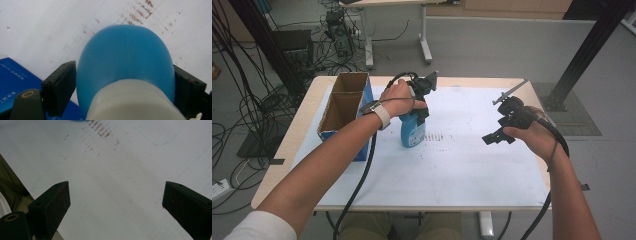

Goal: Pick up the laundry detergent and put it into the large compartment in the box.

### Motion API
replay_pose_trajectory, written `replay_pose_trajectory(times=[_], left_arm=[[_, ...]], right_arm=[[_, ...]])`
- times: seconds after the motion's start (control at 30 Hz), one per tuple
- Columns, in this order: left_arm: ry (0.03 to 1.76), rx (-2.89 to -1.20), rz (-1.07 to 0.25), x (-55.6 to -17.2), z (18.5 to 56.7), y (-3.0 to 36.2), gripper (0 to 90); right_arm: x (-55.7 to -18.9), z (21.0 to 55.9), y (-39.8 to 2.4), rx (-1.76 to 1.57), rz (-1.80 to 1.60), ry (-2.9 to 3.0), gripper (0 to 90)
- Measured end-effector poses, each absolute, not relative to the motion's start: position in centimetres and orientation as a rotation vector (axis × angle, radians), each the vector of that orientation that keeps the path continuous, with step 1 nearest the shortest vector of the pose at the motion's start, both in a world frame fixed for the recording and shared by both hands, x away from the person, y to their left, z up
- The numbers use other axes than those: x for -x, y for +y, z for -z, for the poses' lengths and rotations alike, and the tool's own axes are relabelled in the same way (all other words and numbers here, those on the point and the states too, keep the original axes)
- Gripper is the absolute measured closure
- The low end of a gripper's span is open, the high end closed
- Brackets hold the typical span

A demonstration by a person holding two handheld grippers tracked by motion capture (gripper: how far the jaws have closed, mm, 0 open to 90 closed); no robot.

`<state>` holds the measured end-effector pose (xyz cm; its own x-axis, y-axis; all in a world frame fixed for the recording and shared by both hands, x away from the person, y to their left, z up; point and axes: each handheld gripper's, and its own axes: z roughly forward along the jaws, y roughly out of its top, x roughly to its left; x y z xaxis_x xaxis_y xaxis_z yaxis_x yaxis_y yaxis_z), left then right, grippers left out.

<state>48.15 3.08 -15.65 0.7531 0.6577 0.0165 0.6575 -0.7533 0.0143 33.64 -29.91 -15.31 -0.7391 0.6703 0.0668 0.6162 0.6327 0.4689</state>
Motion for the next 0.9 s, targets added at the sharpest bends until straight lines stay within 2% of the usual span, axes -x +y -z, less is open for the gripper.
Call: replay_pose_trajectory(times=[0.37,0.9], left_arm=[[1.095,-2.923,-0.067,-47.75,15.74,3.08,27.2],[1.12,-2.913,-0.098,-47.47,15.74,2.91,28.0]], right_arm=[[-33.65,15.32,-29.74,-1.074,-0.722,2.737,7.8],[-33.48,15.26,-29.65,-1.072,-0.725,2.735,7.8]])
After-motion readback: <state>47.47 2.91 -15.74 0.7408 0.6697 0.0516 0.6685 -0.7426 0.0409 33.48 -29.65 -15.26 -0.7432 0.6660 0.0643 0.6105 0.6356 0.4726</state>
